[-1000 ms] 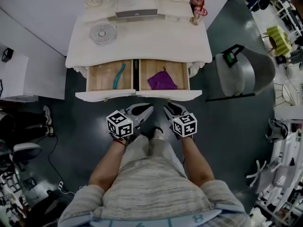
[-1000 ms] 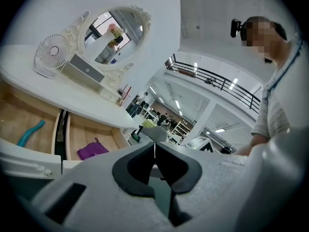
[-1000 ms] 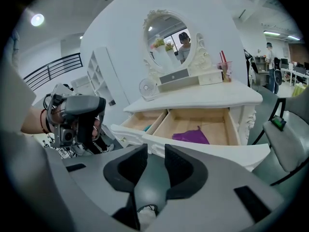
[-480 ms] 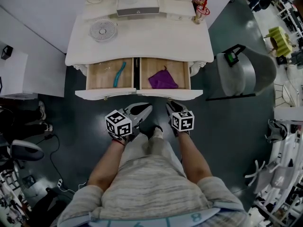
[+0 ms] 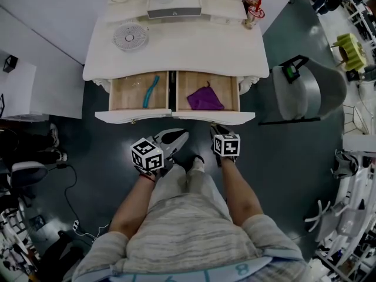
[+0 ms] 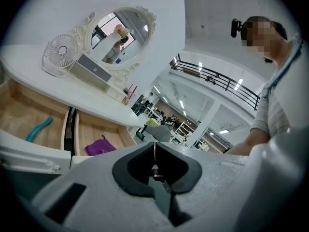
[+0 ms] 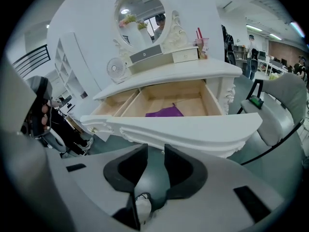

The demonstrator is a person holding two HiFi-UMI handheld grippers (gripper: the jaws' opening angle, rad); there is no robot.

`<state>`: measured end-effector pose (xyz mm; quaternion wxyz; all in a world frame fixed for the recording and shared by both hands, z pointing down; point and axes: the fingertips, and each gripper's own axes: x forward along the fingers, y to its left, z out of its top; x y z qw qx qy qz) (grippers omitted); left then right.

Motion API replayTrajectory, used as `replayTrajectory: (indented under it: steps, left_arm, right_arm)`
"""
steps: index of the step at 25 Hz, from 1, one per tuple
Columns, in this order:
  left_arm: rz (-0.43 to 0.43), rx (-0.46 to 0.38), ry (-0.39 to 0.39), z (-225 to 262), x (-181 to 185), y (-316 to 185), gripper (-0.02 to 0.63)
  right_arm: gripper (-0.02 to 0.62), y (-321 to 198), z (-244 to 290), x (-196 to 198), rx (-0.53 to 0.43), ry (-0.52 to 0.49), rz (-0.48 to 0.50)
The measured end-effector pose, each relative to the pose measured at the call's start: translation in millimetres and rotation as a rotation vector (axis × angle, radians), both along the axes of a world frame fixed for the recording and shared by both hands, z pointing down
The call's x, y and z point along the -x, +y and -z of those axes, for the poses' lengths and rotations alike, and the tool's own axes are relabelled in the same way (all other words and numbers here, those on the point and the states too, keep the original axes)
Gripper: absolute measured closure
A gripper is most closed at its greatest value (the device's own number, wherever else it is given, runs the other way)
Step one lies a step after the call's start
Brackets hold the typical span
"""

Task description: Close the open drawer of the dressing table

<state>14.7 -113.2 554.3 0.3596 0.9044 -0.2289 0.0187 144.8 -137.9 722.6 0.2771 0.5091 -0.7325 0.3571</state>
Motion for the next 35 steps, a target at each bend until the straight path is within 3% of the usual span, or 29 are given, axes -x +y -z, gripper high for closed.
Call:
replayTrajectory:
  steps: [18,23,35]
  left_arm:
    - [0.013,0.033,-0.036,-12,12,7,0.589]
    - [0.009,0.035,-0.051,-17,17,9,0.589]
    - [0.017,0.042,-0.057,-17,23,4,0.589]
  right_arm:
    - [0.505,-8,-37,-5,0.088,0.069,-0.01]
    - [0.508,-13,-46,-10,0.115,0.144,0.004]
    - [0.517,-26,-48,-11,0.094,0.19,0.017]
